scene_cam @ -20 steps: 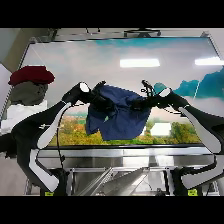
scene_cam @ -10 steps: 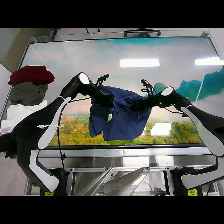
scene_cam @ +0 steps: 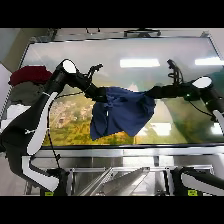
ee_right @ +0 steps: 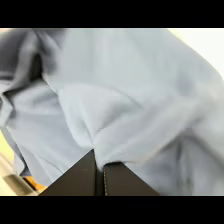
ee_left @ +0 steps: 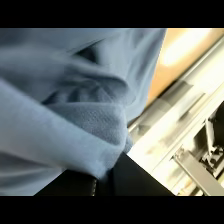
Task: Fold the shirts.
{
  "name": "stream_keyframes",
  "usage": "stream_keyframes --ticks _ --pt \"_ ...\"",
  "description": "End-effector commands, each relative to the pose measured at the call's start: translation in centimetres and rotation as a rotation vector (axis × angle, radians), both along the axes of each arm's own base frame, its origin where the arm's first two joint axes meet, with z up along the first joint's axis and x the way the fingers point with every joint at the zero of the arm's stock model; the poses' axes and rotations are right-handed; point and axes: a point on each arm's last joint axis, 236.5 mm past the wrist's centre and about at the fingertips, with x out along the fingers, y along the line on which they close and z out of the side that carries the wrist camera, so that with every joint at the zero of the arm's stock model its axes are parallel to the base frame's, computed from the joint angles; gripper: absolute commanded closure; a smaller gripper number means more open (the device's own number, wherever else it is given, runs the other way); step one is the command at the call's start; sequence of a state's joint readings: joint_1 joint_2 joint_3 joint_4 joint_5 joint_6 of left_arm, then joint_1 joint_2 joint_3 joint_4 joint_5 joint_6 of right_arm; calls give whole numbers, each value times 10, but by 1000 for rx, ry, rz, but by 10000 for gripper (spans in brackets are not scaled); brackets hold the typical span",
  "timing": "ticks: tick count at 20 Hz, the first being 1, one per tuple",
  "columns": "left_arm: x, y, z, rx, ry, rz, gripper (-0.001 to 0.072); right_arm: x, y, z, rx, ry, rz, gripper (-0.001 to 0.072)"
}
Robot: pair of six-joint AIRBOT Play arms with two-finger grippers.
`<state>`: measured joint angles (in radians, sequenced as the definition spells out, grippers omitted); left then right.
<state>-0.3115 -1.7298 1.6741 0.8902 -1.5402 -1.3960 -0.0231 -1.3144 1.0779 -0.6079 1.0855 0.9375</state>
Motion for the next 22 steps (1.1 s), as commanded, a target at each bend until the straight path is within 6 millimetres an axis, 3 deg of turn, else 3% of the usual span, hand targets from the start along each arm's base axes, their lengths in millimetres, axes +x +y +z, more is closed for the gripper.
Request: stream_keyframes --ticks 1,4,7,9,12,13,15,16,18,20,22 --pt "-13 3 11 -11 35 -34 687 -12 -10 35 10 -59 0 688" --pt "-21 -15 45 -151 3 -72 683 -24 -8 60 8 -117 18 688" --pt "-18 -2 64 -166 -49 -64 680 -21 -25 80 -33 -196 -36 688" --pt "-12 8 59 -162 -42 -33 680 -18 -36 61 -77 -146 -57 688" --pt "-21 23 30 -158 55 -3 679 -20 -40 14 -98 16 -40 688" --pt "-27 26 30 -199 90 -8 680 -24 -37 10 -90 43 -19 688" --pt "-31 26 62 -363 91 -5 681 -29 -36 21 -92 14 -5 688" --pt "-29 26 89 -457 58 4 681 -30 -37 37 -95 -40 -4 689" --pt "-33 35 167 -678 -35 16 681 -31 -45 94 -106 -192 -36 688" --pt "-56 52 252 -903 -151 -11 680 -42 -54 177 -127 -421 -84 688" --pt "-85 67 308 -1011 -265 -34 680 -72 -55 268 -177 -712 -109 688"
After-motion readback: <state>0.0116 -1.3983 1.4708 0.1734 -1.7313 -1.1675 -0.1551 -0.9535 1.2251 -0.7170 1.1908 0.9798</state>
